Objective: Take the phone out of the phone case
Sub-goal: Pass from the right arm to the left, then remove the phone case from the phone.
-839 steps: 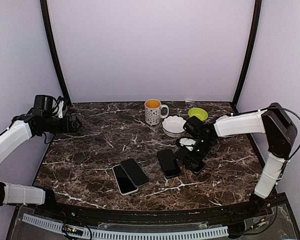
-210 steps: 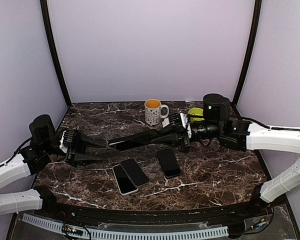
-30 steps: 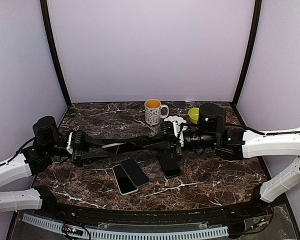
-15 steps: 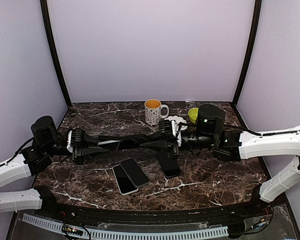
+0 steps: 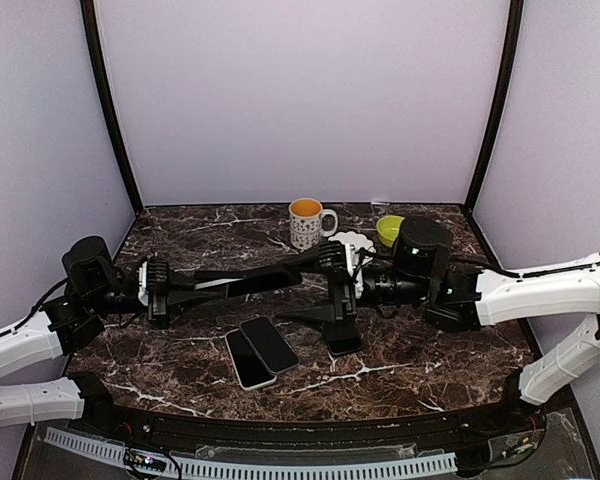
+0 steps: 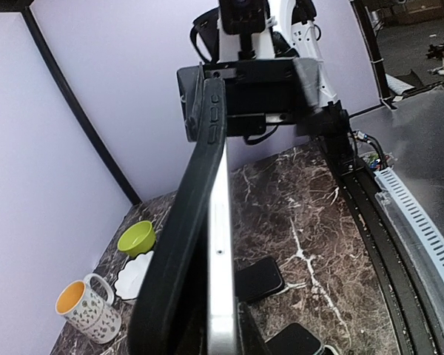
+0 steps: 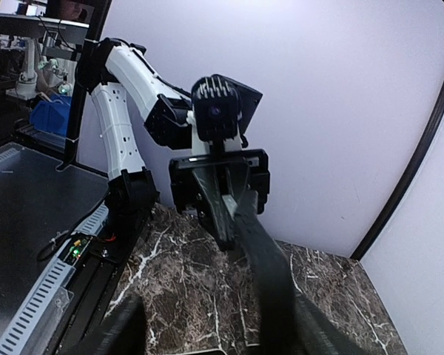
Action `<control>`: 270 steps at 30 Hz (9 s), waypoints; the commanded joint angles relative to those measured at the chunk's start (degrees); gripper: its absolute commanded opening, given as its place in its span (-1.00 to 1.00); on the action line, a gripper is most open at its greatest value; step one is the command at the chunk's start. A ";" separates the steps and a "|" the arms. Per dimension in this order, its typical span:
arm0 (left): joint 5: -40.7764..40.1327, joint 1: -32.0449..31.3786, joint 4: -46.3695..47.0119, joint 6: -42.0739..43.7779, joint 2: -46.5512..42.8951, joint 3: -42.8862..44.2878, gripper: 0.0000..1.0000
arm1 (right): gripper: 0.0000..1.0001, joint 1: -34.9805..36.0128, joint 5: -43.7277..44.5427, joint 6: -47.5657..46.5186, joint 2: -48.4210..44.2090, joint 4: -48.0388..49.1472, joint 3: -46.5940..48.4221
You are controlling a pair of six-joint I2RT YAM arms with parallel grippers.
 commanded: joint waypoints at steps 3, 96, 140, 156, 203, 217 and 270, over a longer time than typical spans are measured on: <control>-4.97 0.18 0.34 5.35 -1.23 -0.07 -1.00 | 0.97 1.44 8.29 5.94 -5.65 -1.00 -2.87; -11.40 -5.49 -12.80 10.72 9.84 4.48 -1.00 | -0.10 4.11 16.66 4.40 33.90 -65.55 56.41; -13.28 -5.72 -12.74 11.75 9.14 4.29 -1.00 | -0.56 6.30 21.29 2.51 36.88 -73.66 59.93; -13.72 -5.99 -12.74 12.28 8.88 4.13 -1.00 | -0.49 7.47 23.04 2.34 39.16 -74.20 61.92; -24.78 -6.25 -8.26 14.43 6.32 2.48 -1.00 | -1.00 7.09 33.82 10.64 35.63 -66.93 59.35; -35.23 -6.26 -1.97 16.27 3.31 0.15 -1.00 | -1.00 6.21 40.30 15.67 33.46 -61.13 55.58; -41.88 -6.25 1.82 18.42 1.05 -1.29 -1.00 | -1.00 -1.75 58.01 17.00 25.40 -55.11 48.48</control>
